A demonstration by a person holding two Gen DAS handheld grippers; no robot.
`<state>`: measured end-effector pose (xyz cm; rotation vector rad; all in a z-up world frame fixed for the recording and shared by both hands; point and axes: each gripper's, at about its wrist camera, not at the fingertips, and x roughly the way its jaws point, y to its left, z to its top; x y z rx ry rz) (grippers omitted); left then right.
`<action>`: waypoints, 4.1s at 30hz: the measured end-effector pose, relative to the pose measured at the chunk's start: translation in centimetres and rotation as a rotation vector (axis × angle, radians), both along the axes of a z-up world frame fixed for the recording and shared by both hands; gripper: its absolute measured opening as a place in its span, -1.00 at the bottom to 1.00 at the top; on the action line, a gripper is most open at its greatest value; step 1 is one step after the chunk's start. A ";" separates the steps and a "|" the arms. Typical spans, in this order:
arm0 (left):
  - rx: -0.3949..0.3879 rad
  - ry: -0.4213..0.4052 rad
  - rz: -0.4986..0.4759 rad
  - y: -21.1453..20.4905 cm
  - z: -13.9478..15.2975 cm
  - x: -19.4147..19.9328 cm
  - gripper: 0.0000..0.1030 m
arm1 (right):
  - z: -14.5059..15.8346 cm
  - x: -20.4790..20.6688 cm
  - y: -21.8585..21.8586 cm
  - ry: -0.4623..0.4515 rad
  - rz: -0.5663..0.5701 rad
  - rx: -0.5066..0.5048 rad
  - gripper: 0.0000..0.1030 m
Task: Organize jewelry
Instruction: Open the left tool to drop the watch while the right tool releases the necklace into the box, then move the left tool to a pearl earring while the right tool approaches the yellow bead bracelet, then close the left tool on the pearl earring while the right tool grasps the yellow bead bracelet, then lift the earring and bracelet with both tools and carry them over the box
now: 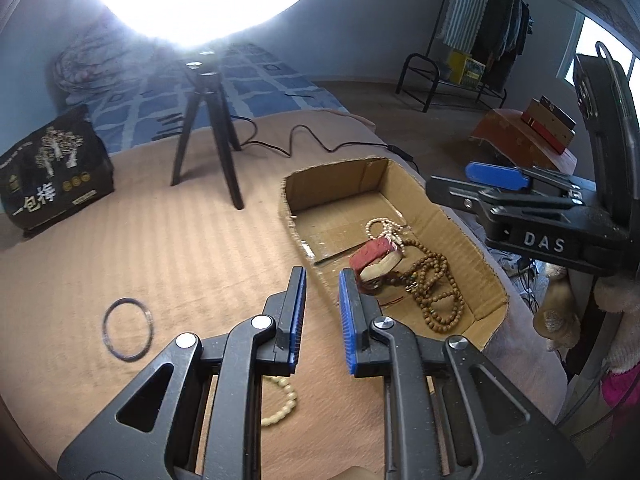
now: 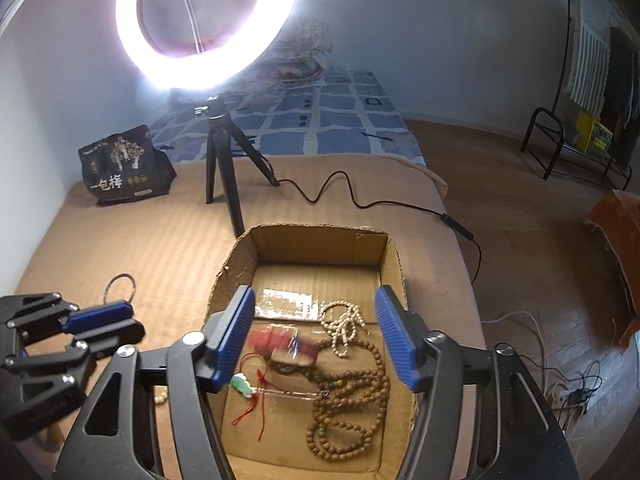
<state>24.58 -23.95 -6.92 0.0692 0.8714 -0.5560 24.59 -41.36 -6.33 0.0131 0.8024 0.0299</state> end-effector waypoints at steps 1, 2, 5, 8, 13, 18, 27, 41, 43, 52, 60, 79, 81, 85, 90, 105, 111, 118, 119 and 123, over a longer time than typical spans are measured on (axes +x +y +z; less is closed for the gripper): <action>0.001 -0.004 0.003 0.4 0.2 -0.1 -0.71 | 0.1 -0.3 0.3 -0.006 -0.004 -0.003 0.42; 0.005 -0.010 0.009 1.0 0.5 -0.3 -0.67 | 0.3 -0.5 0.4 -0.010 -0.006 -0.002 0.46; 0.014 -0.037 0.024 2.7 1.1 -0.9 0.13 | 0.7 -1.2 1.1 -0.028 -0.005 0.011 0.53; 0.025 -0.075 0.045 4.5 1.7 -1.5 0.26 | 1.0 -1.7 2.0 -0.048 -0.008 0.014 0.54; 0.047 -0.090 0.064 8.1 1.8 -2.5 0.26 | 0.9 -2.3 3.7 -0.053 0.032 0.034 0.59; 0.070 -0.094 0.100 12.4 1.3 -3.6 0.26 | 0.2 -2.7 6.2 -0.022 0.080 0.004 0.59; 0.099 -0.061 0.195 20.2 -1.5 -5.6 0.26 | -1.3 -4.4 10.3 0.027 0.181 0.078 0.59; 0.077 0.048 0.182 23.0 -6.9 -9.7 -0.03 | -5.6 -5.4 15.6 0.126 0.325 0.075 0.57; 0.085 0.067 0.167 22.7 -7.7 -10.0 -0.21 | -6.2 -5.5 16.2 0.139 0.344 0.058 0.44; 0.094 0.120 0.150 22.5 -10.1 -10.5 -0.40 | -9.1 -4.9 18.2 0.236 0.404 0.001 -0.06; 0.106 0.126 0.146 22.4 -11.1 -10.1 -0.43 | -10.7 -4.0 18.5 0.285 0.411 -0.028 -0.30; 0.101 0.151 0.158 22.6 -12.4 -9.1 -0.82 | -13.0 -2.6 20.1 0.348 0.431 -0.096 -0.49; 0.099 0.151 0.160 22.6 -12.4 -9.1 -0.82 | -13.2 -2.5 20.1 0.357 0.425 -0.090 -0.53; 0.087 0.155 0.166 22.7 -12.3 -9.1 -0.82 | -13.1 -2.3 19.7 0.362 0.408 -0.078 -0.87; 0.071 0.157 0.173 23.0 -11.9 -9.2 -0.82 | -12.6 -2.7 19.5 0.346 0.406 -0.066 -0.88; 0.028 0.107 0.175 22.6 -8.5 -10.0 -0.82 | -8.3 -4.4 16.9 0.260 0.364 0.047 -0.88; 0.023 0.075 0.151 21.4 -7.0 -10.2 -0.82 | -6.8 -5.3 15.8 0.234 0.356 0.074 -0.88; 0.004 0.049 0.128 19.9 -5.5 -9.9 -0.82 | -5.2 -6.4 14.2 0.204 0.339 0.100 -0.88; 0.002 0.046 0.124 19.6 -5.4 -9.9 -0.82 | -4.8 -6.6 13.9 0.197 0.337 0.104 -0.88; -0.015 0.035 0.112 18.6 -4.7 -9.7 -0.82 | -3.7 -7.2 12.6 0.174 0.326 0.115 -0.88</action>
